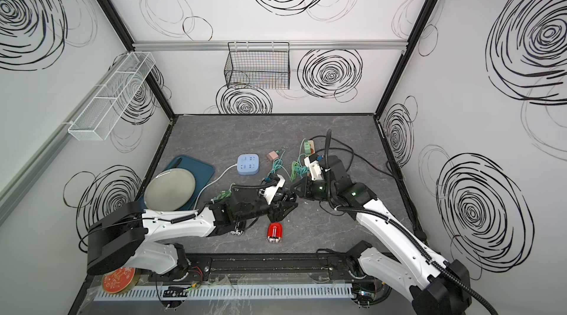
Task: Unplug the electric shaver
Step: Remove the charging cable from the electric shaver.
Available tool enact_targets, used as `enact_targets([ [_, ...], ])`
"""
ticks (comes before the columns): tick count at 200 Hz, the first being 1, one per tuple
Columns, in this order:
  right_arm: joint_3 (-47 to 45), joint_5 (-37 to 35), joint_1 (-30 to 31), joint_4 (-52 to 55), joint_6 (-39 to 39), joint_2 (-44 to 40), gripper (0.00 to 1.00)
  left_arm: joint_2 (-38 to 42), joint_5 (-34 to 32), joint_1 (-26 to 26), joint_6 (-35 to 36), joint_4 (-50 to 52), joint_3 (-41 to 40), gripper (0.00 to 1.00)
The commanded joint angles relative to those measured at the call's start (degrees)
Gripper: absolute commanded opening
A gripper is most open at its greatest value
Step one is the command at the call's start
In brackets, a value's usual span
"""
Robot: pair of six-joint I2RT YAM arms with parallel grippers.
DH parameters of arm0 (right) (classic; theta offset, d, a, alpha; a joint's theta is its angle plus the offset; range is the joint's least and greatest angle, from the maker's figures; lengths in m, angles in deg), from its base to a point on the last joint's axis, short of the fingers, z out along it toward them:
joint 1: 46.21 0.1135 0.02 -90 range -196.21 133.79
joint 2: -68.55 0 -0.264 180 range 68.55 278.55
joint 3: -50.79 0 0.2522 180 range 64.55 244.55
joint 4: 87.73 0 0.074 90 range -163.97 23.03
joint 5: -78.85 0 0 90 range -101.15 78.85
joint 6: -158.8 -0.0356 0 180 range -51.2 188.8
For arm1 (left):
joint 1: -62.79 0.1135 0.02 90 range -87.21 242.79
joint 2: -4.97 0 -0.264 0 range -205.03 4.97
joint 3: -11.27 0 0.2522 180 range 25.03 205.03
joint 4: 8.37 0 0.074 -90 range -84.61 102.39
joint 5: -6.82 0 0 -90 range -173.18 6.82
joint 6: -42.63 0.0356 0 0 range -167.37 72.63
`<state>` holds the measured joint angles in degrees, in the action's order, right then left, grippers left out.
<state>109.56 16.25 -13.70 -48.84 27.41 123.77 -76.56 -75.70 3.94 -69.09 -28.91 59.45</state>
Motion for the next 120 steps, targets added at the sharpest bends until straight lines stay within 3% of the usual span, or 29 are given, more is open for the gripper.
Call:
enact_targets([
  [1, 1.45, -1.56, -3.02, -6.81, -1.82, -2.42, 0.04, -1.70, -0.98, 0.05, -0.64, 11.54, -2.95, 0.27],
  [19, 2.78, -2.86, -2.47, -4.75, 1.73, -1.90, 0.05, -1.61, -1.07, 0.05, -0.65, 11.54, -3.03, 0.26],
  [43, 5.62, -10.90, -0.03, 0.63, 6.07, -1.59, 0.05, -1.45, -1.09, 0.05, -0.44, 11.89, -3.12, 0.26],
  [74, 6.47, -15.46, 0.84, 1.44, 7.68, -2.73, 0.04, -1.43, -1.29, 0.05, -0.50, 11.89, -3.55, 0.26],
  [120, 2.90, -7.91, -1.34, -6.04, 2.38, -4.77, 0.04, -1.38, -1.39, -0.04, -0.74, 11.45, -4.00, 0.26],
])
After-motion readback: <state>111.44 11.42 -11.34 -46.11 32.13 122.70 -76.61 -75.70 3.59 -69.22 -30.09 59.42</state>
